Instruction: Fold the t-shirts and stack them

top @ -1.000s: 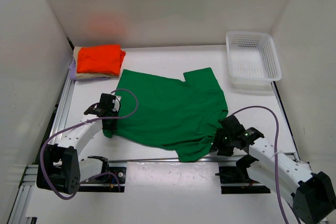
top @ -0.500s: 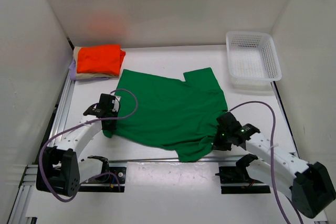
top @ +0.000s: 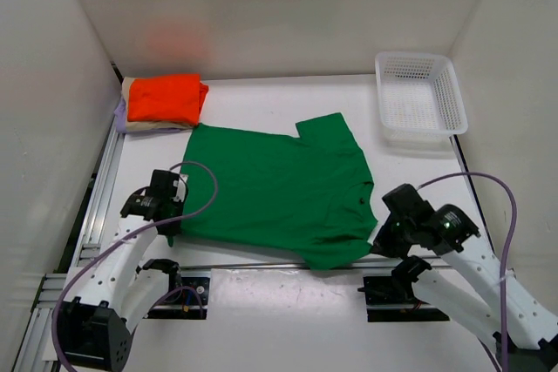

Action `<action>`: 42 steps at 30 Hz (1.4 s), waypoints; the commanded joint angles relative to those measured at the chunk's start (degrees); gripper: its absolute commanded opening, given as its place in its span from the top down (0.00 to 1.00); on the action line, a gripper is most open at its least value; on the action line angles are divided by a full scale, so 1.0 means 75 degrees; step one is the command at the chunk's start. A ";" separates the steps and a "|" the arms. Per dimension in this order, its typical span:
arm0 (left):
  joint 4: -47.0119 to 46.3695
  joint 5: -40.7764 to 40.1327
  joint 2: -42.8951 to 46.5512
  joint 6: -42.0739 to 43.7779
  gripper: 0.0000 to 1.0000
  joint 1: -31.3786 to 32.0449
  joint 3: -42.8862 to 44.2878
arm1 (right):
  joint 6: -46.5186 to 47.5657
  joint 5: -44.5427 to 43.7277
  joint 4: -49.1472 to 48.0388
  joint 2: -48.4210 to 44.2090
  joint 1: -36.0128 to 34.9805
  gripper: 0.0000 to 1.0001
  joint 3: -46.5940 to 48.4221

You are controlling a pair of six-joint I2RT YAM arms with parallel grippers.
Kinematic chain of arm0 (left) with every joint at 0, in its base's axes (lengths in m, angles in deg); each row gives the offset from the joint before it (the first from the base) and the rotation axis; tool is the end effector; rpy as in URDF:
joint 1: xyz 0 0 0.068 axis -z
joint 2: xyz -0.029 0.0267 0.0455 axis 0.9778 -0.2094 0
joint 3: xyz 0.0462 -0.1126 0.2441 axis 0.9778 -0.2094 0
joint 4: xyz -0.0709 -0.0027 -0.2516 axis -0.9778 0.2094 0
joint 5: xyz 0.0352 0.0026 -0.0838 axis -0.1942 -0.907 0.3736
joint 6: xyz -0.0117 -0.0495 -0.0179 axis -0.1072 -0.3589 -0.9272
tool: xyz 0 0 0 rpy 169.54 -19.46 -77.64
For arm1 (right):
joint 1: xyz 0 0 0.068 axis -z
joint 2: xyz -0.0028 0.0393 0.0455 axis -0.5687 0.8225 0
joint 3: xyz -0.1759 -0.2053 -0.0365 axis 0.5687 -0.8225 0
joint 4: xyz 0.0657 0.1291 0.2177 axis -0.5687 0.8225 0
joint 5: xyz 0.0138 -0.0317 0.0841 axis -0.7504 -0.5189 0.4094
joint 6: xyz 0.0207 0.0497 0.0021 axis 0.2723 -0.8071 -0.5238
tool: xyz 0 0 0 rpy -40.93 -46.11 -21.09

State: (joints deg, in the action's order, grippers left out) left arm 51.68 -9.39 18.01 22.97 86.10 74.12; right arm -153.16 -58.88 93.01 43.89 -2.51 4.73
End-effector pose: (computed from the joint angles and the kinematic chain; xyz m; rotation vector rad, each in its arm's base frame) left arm 0.1354 -0.0125 0.2031 0.1553 2.7925 0.2382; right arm 0.0705 0.0504 0.2565 0.7334 2.7085 0.4035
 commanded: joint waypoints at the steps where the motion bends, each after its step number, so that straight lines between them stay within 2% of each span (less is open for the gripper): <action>1: 0.1032 0.0096 0.0078 0.0001 0.90 -0.0048 0.0291 | 0.0098 -0.0214 0.1204 0.0562 -0.0036 1.00 0.1323; 4: 0.1034 0.0259 0.0148 0.0001 0.90 -0.0048 0.0771 | 0.0518 -0.1139 0.0937 0.1042 0.0068 1.00 0.2311; 7: 0.0729 0.0435 -0.0574 0.0001 0.90 -0.0048 0.1322 | 0.1814 -0.1270 0.0163 0.2060 0.0664 1.00 0.3133; 8: 0.0637 0.0529 -0.0834 0.0001 0.90 -0.0048 0.1648 | 0.2122 -0.1084 -0.0094 0.2620 0.0771 1.00 0.3134; 13: -0.0076 0.0530 -0.2135 0.0001 0.90 -0.0048 0.2191 | 0.3132 -0.0789 -0.1932 0.3748 0.1263 1.00 0.2900; 20: -0.1004 -0.0078 -0.3950 0.0001 0.90 -0.0048 0.2881 | 0.3882 -0.0602 -0.3271 0.4851 0.1767 1.00 0.2654; 30: -0.1427 -0.0840 -0.5733 0.0001 0.90 -0.0048 0.3691 | 0.4211 -0.0789 -0.3776 0.6011 0.1850 1.00 0.2993; 35: -0.1650 -0.1110 -0.6086 0.0001 0.79 -0.0048 0.3900 | 0.4387 -0.0953 -0.3776 0.6258 0.1920 1.00 0.3158; 42: -0.2246 -0.2527 -0.6800 0.0001 0.71 -0.0119 0.4651 | 0.4539 -0.0953 -0.3846 0.6329 0.2131 1.00 0.3158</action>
State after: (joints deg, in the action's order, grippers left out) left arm 38.93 -20.89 -32.70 22.99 85.90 105.58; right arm -120.61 -64.72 65.36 91.10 12.49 26.13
